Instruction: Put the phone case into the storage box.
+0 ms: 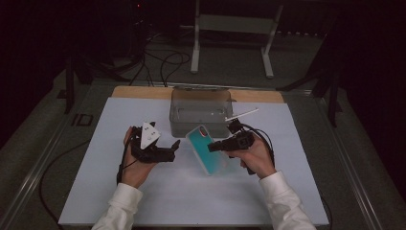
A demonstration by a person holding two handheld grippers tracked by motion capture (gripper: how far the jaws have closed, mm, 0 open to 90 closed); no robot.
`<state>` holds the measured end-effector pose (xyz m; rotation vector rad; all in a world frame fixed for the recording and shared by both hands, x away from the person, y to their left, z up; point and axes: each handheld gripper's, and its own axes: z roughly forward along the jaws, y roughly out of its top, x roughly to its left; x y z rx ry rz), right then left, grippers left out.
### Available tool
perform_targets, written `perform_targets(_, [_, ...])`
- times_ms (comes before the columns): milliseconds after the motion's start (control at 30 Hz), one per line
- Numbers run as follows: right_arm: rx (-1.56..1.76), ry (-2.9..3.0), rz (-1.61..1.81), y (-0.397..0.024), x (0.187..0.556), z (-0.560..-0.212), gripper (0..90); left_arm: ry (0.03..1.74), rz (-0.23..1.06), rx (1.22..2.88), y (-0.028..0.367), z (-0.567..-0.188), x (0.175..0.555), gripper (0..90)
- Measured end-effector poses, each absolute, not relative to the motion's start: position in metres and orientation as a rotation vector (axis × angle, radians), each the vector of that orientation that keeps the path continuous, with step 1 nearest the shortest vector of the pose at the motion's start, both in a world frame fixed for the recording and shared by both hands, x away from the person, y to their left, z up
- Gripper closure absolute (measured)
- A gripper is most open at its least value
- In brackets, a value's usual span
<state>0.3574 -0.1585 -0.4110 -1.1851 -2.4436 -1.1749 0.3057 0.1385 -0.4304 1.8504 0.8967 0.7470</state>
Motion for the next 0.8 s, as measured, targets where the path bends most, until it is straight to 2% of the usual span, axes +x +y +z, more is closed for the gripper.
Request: perform_targets(800, [-1.242, -2.465, -1.202, -0.160, 0.357, -0.405, 81.9, 1.022, 0.733, 1.767, 0.211, -0.469, 0.259, 0.2])
